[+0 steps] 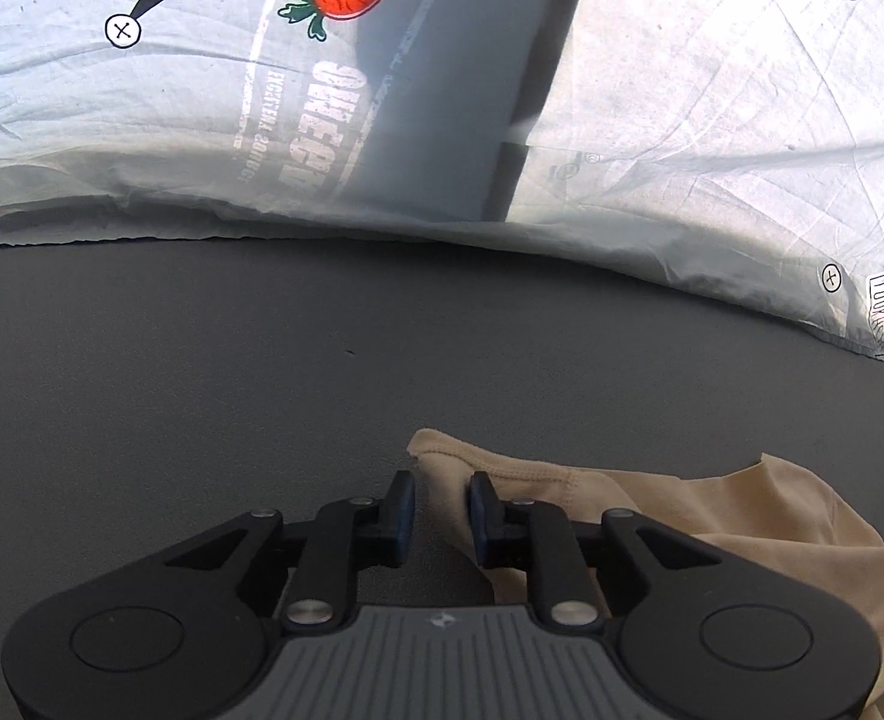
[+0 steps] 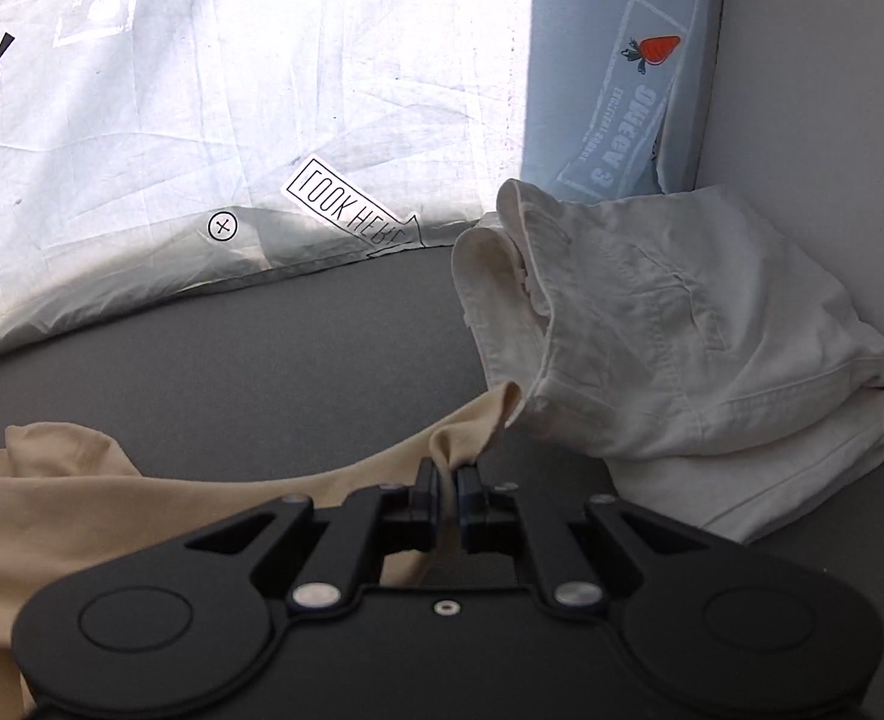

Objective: Fold clothes

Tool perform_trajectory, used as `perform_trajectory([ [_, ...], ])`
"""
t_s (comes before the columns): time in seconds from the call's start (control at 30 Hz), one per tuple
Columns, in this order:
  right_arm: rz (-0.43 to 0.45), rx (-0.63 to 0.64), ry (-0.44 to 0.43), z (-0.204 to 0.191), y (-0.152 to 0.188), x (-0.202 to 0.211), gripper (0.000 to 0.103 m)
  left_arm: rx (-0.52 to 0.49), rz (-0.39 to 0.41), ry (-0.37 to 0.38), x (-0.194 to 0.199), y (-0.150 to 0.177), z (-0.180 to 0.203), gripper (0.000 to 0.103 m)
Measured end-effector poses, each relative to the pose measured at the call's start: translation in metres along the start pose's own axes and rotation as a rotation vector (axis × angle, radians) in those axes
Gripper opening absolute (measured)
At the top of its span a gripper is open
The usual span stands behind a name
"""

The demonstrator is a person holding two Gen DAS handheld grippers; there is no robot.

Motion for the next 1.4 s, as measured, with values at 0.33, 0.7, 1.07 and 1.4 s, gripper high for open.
perform_trajectory([
  [0.33,0.107,0.142,-0.227,-0.085,-0.001,0.084,0.006,0.028,-0.092,-0.051,0.100,0.104,-0.006,0.057],
  [0.7,0.024,0.301,-0.460,-0.175,0.091,0.156,0.005,-0.063,-0.205,-0.067,0.150,0.263,-0.012,0.057],
  [1.07,-0.028,0.360,-0.550,-0.217,0.149,0.206,0.005,-0.129,-0.235,-0.079,0.163,0.316,-0.023,0.061],
  [1.4,-0.083,0.402,-0.628,-0.241,0.187,0.234,0.005,-0.122,-0.238,-0.057,0.166,0.323,-0.028,0.066],
])
Point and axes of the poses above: each gripper's, at about its wrist camera, not at the fingertips, and x roughly against the way its jaws point, z to its right, y to its underside, the point moved 8 cm from there along -x, roughly the way its jaws point, and after that the axes turned 11 degrees about -y, right-handed, at the moved point
